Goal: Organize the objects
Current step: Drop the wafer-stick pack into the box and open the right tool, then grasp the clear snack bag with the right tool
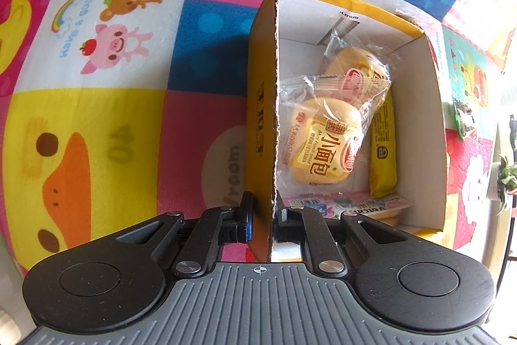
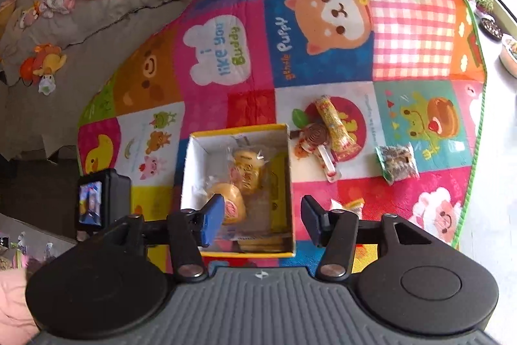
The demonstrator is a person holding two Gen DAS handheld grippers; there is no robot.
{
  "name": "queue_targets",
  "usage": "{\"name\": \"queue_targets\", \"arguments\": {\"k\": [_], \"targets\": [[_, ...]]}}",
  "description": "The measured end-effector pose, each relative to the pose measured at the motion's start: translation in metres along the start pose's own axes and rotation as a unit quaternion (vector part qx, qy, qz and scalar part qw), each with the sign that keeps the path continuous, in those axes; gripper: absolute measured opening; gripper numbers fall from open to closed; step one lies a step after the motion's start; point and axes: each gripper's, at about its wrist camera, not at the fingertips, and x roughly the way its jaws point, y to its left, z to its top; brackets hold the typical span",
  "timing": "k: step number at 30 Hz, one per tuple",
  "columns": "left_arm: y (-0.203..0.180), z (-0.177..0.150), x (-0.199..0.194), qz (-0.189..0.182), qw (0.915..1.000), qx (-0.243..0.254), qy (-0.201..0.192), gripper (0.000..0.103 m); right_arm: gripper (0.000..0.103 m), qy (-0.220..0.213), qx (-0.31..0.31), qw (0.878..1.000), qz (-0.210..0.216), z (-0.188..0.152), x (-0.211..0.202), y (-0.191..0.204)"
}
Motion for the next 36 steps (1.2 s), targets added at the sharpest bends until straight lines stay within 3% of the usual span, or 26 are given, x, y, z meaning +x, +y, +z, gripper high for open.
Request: {"name": "queue_targets", "arguments": {"k": [9, 14, 21, 26, 32, 36], "targets": [[-0.005, 0.002, 0.000, 0.014, 0.9998, -0.007, 0.009, 0.012, 0.056, 0.071, 0.073, 0.993, -0.056, -0.026, 0.041, -0.101], [-0.008, 0.001, 0.000, 0.024, 0.9995, -0.012, 0.015, 0.011, 0.064, 0.120, 0.093, 0.988, -0.026, -0.022, 0.084, -0.132], [-0.014, -0.002, 0.002, 0.041, 0.9988, -0.013, 0.022, 0.010, 0.070, 0.174, 0.023, 0.984, 0.002, -0.022, 0.157, -0.108], [-0.020, -0.003, 0.003, 0.050, 0.9984, -0.016, 0.020, 0.010, 0.070, 0.185, 0.043, 0.982, 0.010, -0.015, 0.191, -0.101], [-0.023, -0.007, 0.002, 0.056, 0.9982, -0.018, 0.016, 0.010, 0.070, 0.193, 0.002, 0.981, -0.022, -0.011, 0.218, -0.085], [-0.021, -0.015, 0.001, 0.055, 0.9981, -0.021, 0.017, 0.010, 0.062, 0.192, -0.008, 0.981, -0.034, -0.012, 0.221, -0.084]]}}
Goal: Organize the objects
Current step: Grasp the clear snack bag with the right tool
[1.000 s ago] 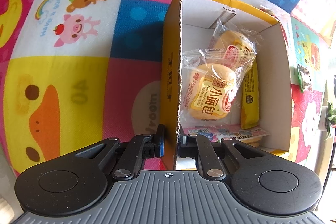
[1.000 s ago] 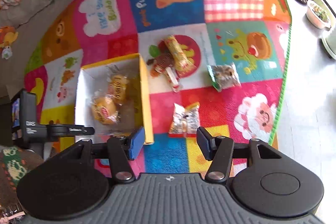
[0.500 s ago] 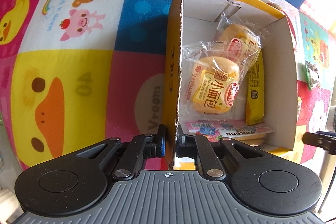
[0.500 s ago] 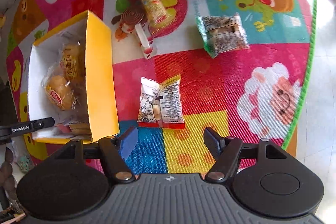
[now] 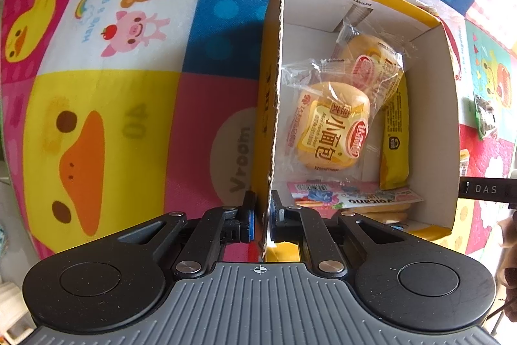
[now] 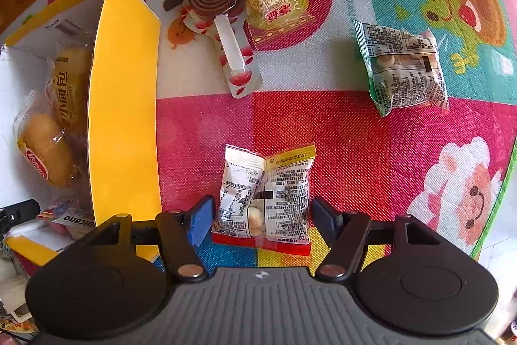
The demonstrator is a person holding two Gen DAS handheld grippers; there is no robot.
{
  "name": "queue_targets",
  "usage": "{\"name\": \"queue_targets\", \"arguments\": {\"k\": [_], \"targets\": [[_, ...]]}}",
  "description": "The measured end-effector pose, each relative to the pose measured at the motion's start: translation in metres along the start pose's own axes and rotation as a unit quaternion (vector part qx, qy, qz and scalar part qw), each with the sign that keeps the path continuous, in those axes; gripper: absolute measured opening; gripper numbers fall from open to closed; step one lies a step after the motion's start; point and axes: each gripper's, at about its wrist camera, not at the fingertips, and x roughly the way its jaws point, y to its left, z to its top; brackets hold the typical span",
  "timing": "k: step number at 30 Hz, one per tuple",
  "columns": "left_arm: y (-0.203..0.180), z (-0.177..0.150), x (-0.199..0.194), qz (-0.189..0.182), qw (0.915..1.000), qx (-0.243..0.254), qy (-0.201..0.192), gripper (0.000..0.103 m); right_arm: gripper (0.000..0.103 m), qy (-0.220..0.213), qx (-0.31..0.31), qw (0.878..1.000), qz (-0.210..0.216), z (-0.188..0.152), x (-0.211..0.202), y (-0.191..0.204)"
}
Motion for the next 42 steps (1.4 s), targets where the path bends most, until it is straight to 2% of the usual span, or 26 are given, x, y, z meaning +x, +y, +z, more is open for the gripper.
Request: {"name": "queue_targets", "arguments": {"k": [3, 9, 14, 21, 31, 42], "targets": [[0.001, -0.007, -0.002, 0.000, 0.9999, 0.012, 0.002, 0.010, 0.056, -0.002, -0.013, 1.000, -0.005, -0.003, -0.001, 0.000], [-0.004, -0.012, -0.002, 0.004, 0.9993, 0.036, 0.000, 0.009, 0.054, -0.001, -0.001, 1.000, -0.006, -0.012, -0.016, -0.008], [-0.005, -0.011, -0.002, 0.000, 0.9986, 0.054, -0.002, 0.009, 0.054, -0.017, 0.013, 1.000, 0.011, -0.032, -0.047, -0.024], [-0.001, -0.014, -0.001, -0.014, 0.9976, 0.068, -0.006, 0.009, 0.054, -0.029, 0.066, 0.996, 0.048, -0.082, -0.109, -0.032], [0.002, -0.015, 0.000, -0.025, 0.9960, 0.086, -0.012, 0.011, 0.054, -0.082, 0.067, 0.993, 0.057, -0.137, -0.191, 0.013], [0.011, -0.016, 0.001, -0.048, 0.9957, 0.078, -0.016, 0.012, 0.054, -0.155, 0.034, 0.986, 0.055, -0.164, -0.269, 0.067]]}}
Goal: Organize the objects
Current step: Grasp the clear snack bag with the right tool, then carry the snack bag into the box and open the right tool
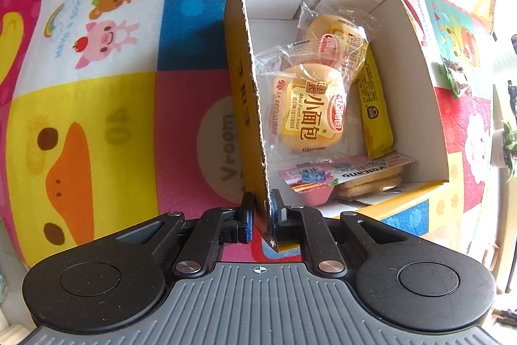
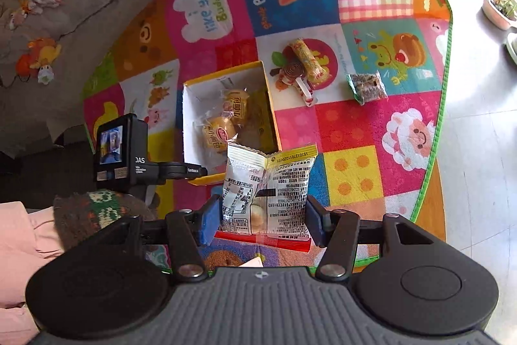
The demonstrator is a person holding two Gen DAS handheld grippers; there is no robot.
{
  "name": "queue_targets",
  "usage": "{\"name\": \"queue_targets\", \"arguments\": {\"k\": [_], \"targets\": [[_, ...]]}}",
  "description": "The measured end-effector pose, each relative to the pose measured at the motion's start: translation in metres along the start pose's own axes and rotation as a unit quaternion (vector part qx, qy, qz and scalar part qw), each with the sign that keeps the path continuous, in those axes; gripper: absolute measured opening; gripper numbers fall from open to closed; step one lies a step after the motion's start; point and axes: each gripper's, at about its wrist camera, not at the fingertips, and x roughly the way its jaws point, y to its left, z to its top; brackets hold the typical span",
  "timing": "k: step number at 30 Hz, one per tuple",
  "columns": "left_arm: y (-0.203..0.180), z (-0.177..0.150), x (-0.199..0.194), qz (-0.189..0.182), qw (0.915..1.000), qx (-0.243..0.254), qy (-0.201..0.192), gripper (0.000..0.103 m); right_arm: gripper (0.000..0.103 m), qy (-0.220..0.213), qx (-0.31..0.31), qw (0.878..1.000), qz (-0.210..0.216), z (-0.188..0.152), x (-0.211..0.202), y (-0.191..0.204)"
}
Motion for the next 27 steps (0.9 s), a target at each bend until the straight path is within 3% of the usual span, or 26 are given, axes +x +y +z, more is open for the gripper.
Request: {"name": "queue_targets", "arguments": {"k": [7, 13, 25, 27], "targets": [[0.009, 0.001, -0.001, -0.014, 0.9998, -0.009, 0.005, 0.013, 0.054, -0.015, -0.005, 1.000, -0.017, 0.000, -0.001, 0.014], [0.014, 0.003, -0.003, -0.023, 0.9996, -0.016, 0.006, 0.013, 0.054, -0.002, -0.018, 1.000, -0.015, 0.010, 0.007, 0.024], [0.016, 0.003, -0.002, -0.031, 0.9991, -0.029, 0.006, 0.015, 0.055, 0.001, 0.020, 1.000, 0.020, 0.062, 0.051, 0.037], [0.016, 0.003, -0.002, -0.030, 0.9992, -0.027, 0.006, 0.015, 0.062, 0.001, 0.031, 0.999, 0.025, 0.069, 0.058, 0.034]]}}
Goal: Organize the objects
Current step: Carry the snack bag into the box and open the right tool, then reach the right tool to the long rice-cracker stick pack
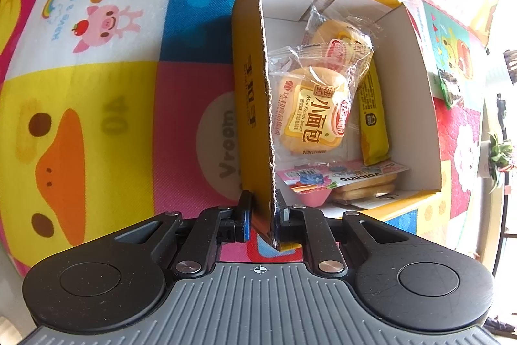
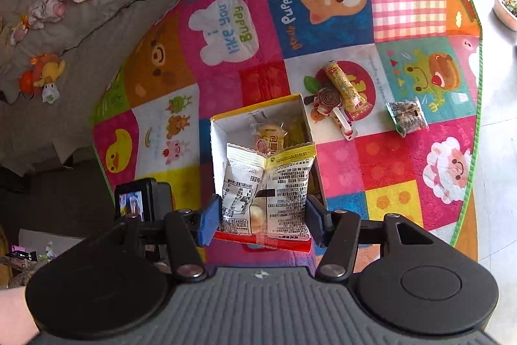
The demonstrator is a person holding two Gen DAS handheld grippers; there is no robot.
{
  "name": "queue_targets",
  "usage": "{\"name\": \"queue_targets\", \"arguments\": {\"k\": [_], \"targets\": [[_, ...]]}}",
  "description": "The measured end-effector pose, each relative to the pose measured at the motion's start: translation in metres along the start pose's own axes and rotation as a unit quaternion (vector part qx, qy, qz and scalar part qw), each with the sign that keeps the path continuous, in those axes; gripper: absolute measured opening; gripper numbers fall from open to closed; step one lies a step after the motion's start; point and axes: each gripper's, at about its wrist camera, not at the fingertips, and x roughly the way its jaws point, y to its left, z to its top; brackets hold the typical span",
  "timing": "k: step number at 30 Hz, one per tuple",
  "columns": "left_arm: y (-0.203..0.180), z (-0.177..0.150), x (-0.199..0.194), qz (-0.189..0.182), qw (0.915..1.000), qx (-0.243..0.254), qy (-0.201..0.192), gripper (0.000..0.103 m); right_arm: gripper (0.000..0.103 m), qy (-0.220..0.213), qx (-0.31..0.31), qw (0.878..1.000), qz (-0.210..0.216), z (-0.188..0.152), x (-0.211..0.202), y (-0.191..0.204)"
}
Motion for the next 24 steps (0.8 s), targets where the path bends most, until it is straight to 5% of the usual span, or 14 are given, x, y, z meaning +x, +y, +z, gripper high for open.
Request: {"name": "queue_targets", "arguments": {"k": [7, 17, 24], "targets": [[-0.001, 0.000, 0.001, 0.001, 1.0000, -0.002, 0.000, 0.015, 0.069, 0.003, 0.026, 0.999, -0.019, 0.005, 0.013, -0.028], [-0.006, -0.004, 0.000, 0.011, 0.9999, 0.006, -0.008, 0.014, 0.069, 0.065, 0.076, 0.992, -0.072, -0.015, 0.045, -0.115], [-0.003, -0.007, -0.002, 0.011, 0.9998, -0.009, -0.014, 0.014, 0.069, 0.102, 0.081, 0.989, -0.069, -0.001, 0.078, -0.152]]}}
